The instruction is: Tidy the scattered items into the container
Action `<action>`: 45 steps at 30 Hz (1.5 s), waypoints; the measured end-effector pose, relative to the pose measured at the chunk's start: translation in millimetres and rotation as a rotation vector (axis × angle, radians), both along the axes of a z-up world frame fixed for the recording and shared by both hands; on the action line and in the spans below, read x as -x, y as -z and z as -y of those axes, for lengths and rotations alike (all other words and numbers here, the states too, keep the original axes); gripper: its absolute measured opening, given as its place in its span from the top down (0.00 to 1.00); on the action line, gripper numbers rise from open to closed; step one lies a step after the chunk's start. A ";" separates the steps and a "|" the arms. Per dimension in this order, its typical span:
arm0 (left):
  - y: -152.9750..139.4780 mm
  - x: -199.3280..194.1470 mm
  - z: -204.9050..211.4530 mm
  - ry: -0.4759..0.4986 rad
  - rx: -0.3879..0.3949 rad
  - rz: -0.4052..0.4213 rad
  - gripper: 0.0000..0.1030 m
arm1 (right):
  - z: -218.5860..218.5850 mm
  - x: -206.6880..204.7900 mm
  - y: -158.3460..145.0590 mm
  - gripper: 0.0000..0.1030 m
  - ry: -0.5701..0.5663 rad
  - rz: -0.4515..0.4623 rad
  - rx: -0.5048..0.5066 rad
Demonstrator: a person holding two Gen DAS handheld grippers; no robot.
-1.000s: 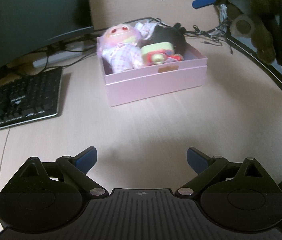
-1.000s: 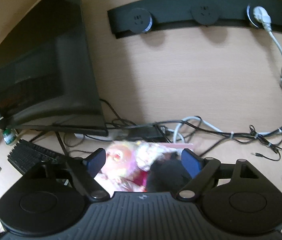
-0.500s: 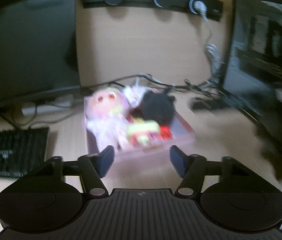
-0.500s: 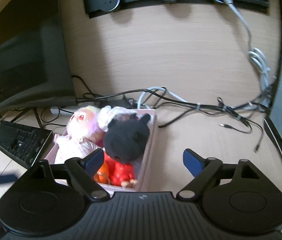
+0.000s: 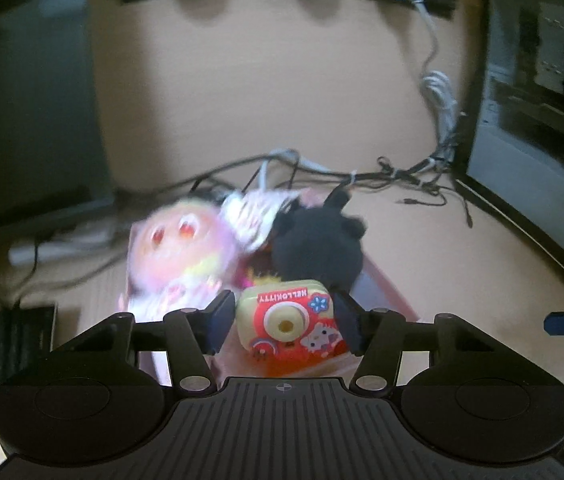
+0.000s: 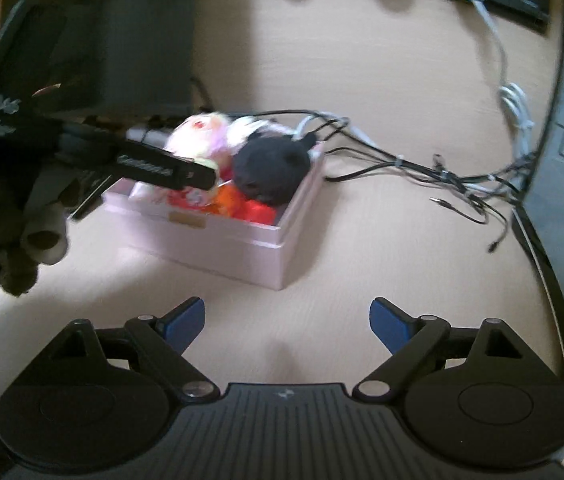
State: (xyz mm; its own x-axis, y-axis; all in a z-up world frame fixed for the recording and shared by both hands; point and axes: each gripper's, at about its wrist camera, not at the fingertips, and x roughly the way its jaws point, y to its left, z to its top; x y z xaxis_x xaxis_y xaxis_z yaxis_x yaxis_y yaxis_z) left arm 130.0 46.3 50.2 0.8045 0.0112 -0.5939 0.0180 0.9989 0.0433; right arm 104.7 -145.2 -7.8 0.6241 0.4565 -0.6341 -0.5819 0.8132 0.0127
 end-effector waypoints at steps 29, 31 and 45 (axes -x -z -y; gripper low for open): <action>14.2 -20.0 -14.7 0.049 0.026 -0.120 0.34 | -7.5 -19.1 19.2 0.08 0.000 -0.073 0.017; 12.3 -26.6 -12.5 0.074 0.015 -0.110 0.50 | -6.6 -19.3 19.0 0.08 0.005 -0.072 0.016; 9.2 -26.3 -5.0 0.193 -0.059 -0.130 0.35 | -2.1 -20.2 20.4 0.07 0.037 -0.087 0.008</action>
State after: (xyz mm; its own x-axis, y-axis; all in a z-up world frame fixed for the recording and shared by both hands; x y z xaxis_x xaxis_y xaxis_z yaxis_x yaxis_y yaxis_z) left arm 156.3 51.4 40.9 0.7120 -0.0977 -0.6953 0.2180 0.9721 0.0866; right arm 124.9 -143.2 -28.2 0.5829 0.4285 -0.6903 -0.5482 0.8345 0.0551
